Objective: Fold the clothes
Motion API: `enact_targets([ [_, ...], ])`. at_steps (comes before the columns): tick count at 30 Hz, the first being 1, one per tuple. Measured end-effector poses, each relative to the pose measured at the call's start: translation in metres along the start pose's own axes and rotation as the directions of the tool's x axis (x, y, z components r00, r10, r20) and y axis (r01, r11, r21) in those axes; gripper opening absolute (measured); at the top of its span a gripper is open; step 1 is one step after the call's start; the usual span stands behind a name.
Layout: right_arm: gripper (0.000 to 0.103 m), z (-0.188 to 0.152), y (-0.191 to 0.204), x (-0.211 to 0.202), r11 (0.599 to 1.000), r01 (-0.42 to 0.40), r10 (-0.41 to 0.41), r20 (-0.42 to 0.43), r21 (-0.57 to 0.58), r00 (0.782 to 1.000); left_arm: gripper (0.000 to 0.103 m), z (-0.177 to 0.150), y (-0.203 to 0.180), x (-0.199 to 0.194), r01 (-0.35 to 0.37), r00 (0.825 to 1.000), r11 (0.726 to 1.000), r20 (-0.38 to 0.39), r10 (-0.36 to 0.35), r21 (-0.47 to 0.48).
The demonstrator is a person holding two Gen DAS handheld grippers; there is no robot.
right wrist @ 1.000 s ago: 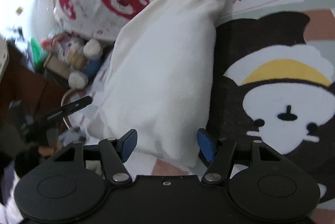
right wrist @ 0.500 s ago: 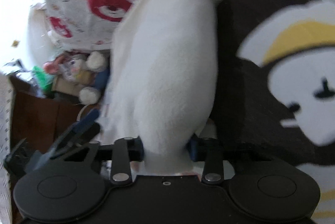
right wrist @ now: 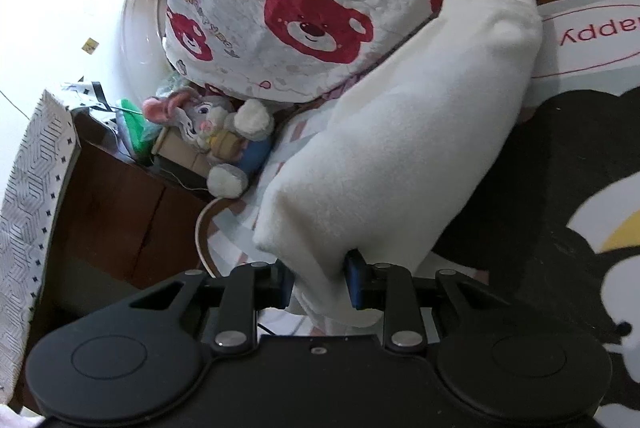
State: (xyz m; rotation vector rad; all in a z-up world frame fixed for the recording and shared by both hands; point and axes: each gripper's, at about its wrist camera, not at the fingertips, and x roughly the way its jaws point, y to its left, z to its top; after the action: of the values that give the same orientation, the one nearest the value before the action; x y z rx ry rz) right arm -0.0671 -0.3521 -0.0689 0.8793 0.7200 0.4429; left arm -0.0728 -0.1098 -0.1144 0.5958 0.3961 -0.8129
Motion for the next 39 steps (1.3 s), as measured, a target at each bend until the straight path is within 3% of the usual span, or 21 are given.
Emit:
enact_targets([
  [1,0.031,0.0,0.0,0.0,1.0,-0.006,0.006,0.002,0.003,1.0,0.064,0.0,0.002,0.004,-0.038,0.999,0.999,-0.011,0.039,0.017],
  [2,0.031,-0.001,0.0,0.0,1.0,-0.011,0.011,0.003,0.007,1.0,0.054,0.002,0.006,0.007,-0.073,0.997,0.997,-0.027,0.073,0.013],
  [4,0.031,-0.003,-0.004,-0.003,0.999,-0.017,0.017,-0.008,0.028,1.0,0.046,0.004,0.028,0.005,-0.043,0.998,0.994,-0.04,0.039,-0.097],
  [8,0.038,-0.008,-0.012,-0.027,0.993,-0.069,0.062,0.072,0.098,0.995,0.045,0.006,0.051,0.004,-0.015,0.999,0.976,-0.048,0.004,-0.216],
  [9,0.05,-0.008,-0.015,-0.036,0.989,-0.089,0.076,0.116,0.12,0.99,0.045,0.007,0.054,0.004,-0.012,0.999,0.972,-0.049,0.001,-0.234],
  [10,0.059,-0.007,-0.02,-0.046,0.987,-0.072,0.049,0.159,0.141,0.986,0.045,0.006,0.055,0.005,-0.008,0.999,0.97,-0.051,-0.004,-0.241],
  [11,0.076,-0.002,-0.027,-0.053,0.987,-0.032,0.001,0.185,0.161,0.983,0.045,0.005,0.054,0.005,-0.004,0.998,0.969,-0.054,-0.01,-0.246],
  [13,0.077,0.011,-0.046,-0.058,0.974,0.034,-0.078,0.192,0.223,0.978,0.045,0.003,0.051,0.007,-0.001,0.998,0.97,-0.058,-0.014,-0.243],
  [15,0.077,0.023,-0.072,-0.046,0.933,-0.008,-0.054,0.163,0.361,0.985,0.045,0.001,0.05,0.007,0.001,0.998,0.968,-0.058,-0.016,-0.252],
  [17,0.077,0.034,-0.1,-0.033,0.865,-0.069,-0.007,0.148,0.497,0.989,0.045,0.0,0.053,0.007,0.008,0.998,0.961,-0.051,-0.023,-0.275],
  [18,0.077,0.038,-0.109,-0.027,0.842,-0.068,-0.022,0.16,0.535,0.987,0.045,-0.001,0.056,0.007,0.014,0.998,0.957,-0.048,-0.029,-0.291],
  [23,0.077,0.066,-0.122,0.015,0.875,0.049,-0.086,0.056,0.482,0.995,0.045,-0.006,0.071,0.007,0.05,0.998,0.925,-0.023,-0.064,-0.377],
  [29,0.085,0.076,-0.146,0.045,0.856,0.044,-0.099,0.081,0.515,0.992,0.045,-0.012,0.079,0.009,0.08,0.996,0.913,0.002,-0.086,-0.4],
  [31,0.083,0.078,-0.154,0.061,0.843,0.014,-0.071,0.086,0.538,0.994,0.045,-0.011,0.079,0.006,0.077,0.997,0.922,0.008,-0.08,-0.381],
  [33,0.055,0.08,-0.137,0.068,0.882,0.0,-0.064,0.12,0.471,0.991,0.037,-0.01,0.078,0.002,0.074,0.997,0.93,0.015,-0.074,-0.36],
  [35,0.044,0.085,-0.116,0.067,0.919,-0.022,-0.041,0.151,0.394,0.988,0.035,-0.009,0.081,-0.005,0.069,0.998,0.933,0.037,-0.06,-0.353],
  [39,0.037,0.101,-0.064,0.053,0.967,-0.073,0.025,0.194,0.243,0.981,0.035,-0.004,0.103,-0.028,0.077,0.991,0.91,0.133,-0.024,-0.407],
])
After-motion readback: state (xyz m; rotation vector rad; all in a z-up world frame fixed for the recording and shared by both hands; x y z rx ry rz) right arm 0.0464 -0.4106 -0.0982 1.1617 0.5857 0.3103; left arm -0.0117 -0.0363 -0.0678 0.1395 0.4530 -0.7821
